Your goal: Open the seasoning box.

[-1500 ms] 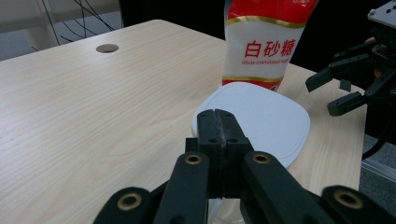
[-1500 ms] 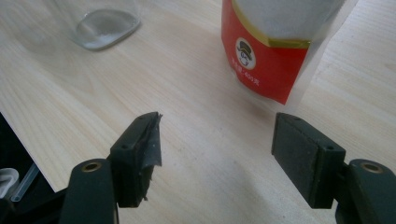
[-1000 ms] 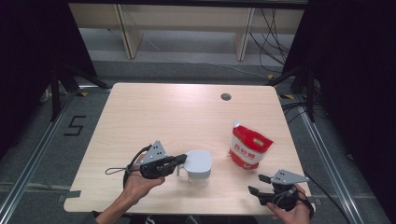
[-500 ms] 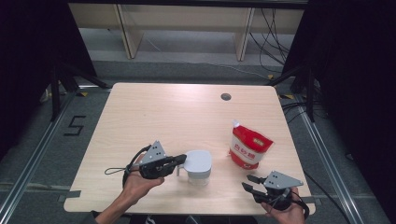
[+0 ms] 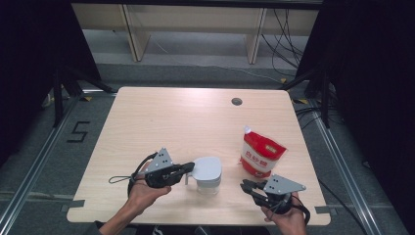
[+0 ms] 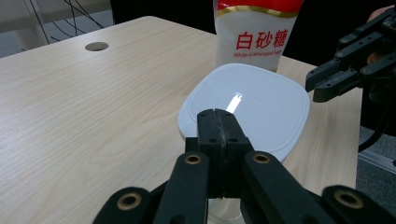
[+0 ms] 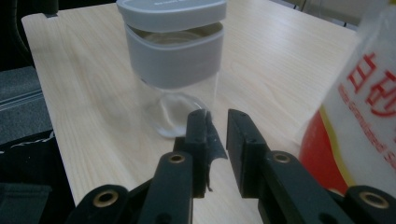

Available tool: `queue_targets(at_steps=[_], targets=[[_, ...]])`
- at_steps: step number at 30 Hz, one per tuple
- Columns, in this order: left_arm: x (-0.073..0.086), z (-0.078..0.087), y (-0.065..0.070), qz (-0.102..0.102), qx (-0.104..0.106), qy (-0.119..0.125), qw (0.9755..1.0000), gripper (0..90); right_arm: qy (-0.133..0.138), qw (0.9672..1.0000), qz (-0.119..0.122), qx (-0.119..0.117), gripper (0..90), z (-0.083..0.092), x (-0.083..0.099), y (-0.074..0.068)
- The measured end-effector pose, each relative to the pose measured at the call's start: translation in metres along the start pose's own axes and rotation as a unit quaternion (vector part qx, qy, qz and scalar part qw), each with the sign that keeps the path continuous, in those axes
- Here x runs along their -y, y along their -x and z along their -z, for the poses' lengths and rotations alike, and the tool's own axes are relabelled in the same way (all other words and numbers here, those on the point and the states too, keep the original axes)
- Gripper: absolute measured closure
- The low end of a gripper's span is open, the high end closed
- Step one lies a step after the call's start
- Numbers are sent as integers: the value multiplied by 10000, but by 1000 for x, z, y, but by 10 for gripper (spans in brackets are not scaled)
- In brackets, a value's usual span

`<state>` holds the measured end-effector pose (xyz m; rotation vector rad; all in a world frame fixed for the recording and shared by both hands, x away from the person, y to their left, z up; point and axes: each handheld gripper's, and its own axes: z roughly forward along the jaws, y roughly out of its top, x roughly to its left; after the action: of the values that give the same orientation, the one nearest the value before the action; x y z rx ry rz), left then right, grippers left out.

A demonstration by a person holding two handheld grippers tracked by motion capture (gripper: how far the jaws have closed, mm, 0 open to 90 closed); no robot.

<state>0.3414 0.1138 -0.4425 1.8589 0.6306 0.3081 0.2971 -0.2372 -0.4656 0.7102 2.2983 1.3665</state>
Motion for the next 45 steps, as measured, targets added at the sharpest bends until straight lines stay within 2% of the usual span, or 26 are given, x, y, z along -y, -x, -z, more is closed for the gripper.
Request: queue_targets(at_steps=[3, 8, 10, 11, 12, 13, 14, 17, 19, 20, 21, 23, 24, 27, 30, 33, 34, 36, 37, 38, 39, 40, 43, 44, 45], targets=[[1, 0, 1, 93, -18, 28, 10000, 892, 48, 9999, 70, -59, 815, -5, -6, -2], [2, 1, 0, 62, -4, 10, 10000, 892, 228, 9996, 141, -125, 846, -14, -16, -2], [2, 2, -1, -35, -6, 4, 10000, 892, 189, 9997, 115, -112, 854, -17, -20, -3], [2, 2, -1, -7, -5, 19, 10000, 892, 177, 9996, 192, -126, 859, -18, -21, -3], [2, 1, -1, 30, 0, 31, 10000, 892, 244, 9996, 76, -103, 866, -21, -23, -5], [3, 1, -1, 45, -18, 38, 10000, 892, 227, 9994, 186, -200, 872, -24, -25, -4], [2, 1, -1, -14, -19, 39, 10000, 892, 189, 9995, 141, -186, 874, -25, -26, -6], [3, 1, -1, 5, -11, 36, 10000, 892, 212, 9991, 231, -274, 883, -30, -31, -6], [3, 1, -1, -9, -32, 42, 10000, 892, 224, 9992, 226, -247, 888, -33, -33, -8], [3, 1, -1, -11, -31, 43, 10000, 892, 264, 9987, 316, -304, 888, -35, -36, -8], [3, 1, -1, -2, -26, 43, 10000, 892, 195, 9991, 214, -316, 888, -36, -36, -10], [3, 1, -1, -14, -30, 43, 10000, 892, 269, 9987, 278, -334, 890, -40, -39, -11], [3, 1, -1, -13, -29, 41, 10000, 892, 254, 9990, 202, -308, 894, -42, -40, -13], [3, 1, -1, -13, -22, 30, 10000, 892, 229, 9984, 363, -367, 900, -45, -46, -14], [3, 2, -2, 25, 13, 14, 10000, 887, 290, 9983, 376, -331, 900, -47, -50, -15], [3, 5, -2, 68, 7, 58, 10000, 769, 248, 9983, 385, -348, 900, -48, -52, -16], [3, 6, -3, 6, 40, 85, 10000, 726, 268, 9983, 386, -352, 900, -50, -52, -18], [4, 12, -3, 153, -49, 130, 9998, 619, 238, 9977, 496, -389, 900, -50, -54, -18], [5, 14, -5, 82, -25, 118, 9999, 589, 252, 9978, 475, -386, 900, -50, -55, -18], [6, 16, -5, 96, -73, 76, 9999, 563, 281, 9981, 426, -334, 900, -51, -56, -19], [9, 18, -6, 137, -128, 25, 9998, 535, 301, 9976, 500, -363, 900, -52, -57, -19], [12, 18, -7, 63, -79, 48, 9999, 507, 279, 9973, 582, -353, 900, -51, -59, -18], [21, 21, -8, -17, -101, -116, 9999, 444, 311, 9976, 505, -354, 900, -52, -60, -20], [23, 21, -7, -1, -161, -144, 9998, 416, 324, 9979, 454, -340, 900, -52, -61, -21], [27, 22, -7, -8, -205, -156, 9997, 392, 342, 9974, 527, -366, 900, -53, -62, -20]])
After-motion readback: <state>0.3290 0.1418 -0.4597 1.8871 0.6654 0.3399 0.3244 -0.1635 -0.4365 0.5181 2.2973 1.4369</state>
